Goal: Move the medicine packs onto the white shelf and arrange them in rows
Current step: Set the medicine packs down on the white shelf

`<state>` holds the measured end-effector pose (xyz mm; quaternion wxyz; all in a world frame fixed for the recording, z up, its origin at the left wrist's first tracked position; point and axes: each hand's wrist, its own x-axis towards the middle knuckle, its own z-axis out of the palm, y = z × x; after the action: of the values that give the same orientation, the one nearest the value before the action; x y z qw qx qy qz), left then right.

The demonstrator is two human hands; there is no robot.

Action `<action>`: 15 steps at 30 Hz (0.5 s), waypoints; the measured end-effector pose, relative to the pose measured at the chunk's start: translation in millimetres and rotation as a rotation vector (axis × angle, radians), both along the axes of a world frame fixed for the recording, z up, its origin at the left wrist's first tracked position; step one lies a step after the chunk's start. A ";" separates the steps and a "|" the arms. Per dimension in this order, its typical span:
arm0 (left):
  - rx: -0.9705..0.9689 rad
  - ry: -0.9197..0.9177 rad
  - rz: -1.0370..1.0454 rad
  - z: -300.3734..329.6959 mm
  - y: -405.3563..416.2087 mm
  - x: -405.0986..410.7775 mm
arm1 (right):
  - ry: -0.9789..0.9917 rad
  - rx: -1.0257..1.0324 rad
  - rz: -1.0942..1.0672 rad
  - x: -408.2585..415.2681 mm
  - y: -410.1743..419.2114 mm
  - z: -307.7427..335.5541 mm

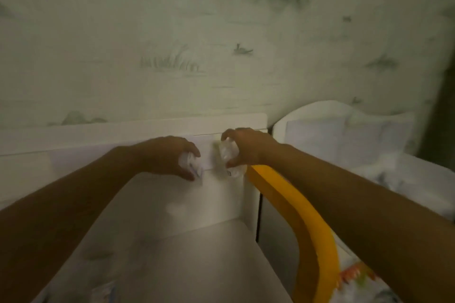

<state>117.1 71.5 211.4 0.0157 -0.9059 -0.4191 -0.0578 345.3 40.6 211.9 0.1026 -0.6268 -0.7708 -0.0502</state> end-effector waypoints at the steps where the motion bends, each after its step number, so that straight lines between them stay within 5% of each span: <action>1: 0.016 -0.015 -0.019 5.6 -2.4 13.4 | -0.007 0.009 -0.015 12.3 -5.0 6.2; 15: -0.079 -0.110 -0.140 18.0 -27.8 243.6 | -0.019 0.054 -0.184 238.9 -77.4 4.4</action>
<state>360.7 43.6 229.4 -0.0471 -0.9284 -0.3568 -0.0919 584.1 -36.7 216.2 0.1070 -0.6916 -0.7091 -0.0861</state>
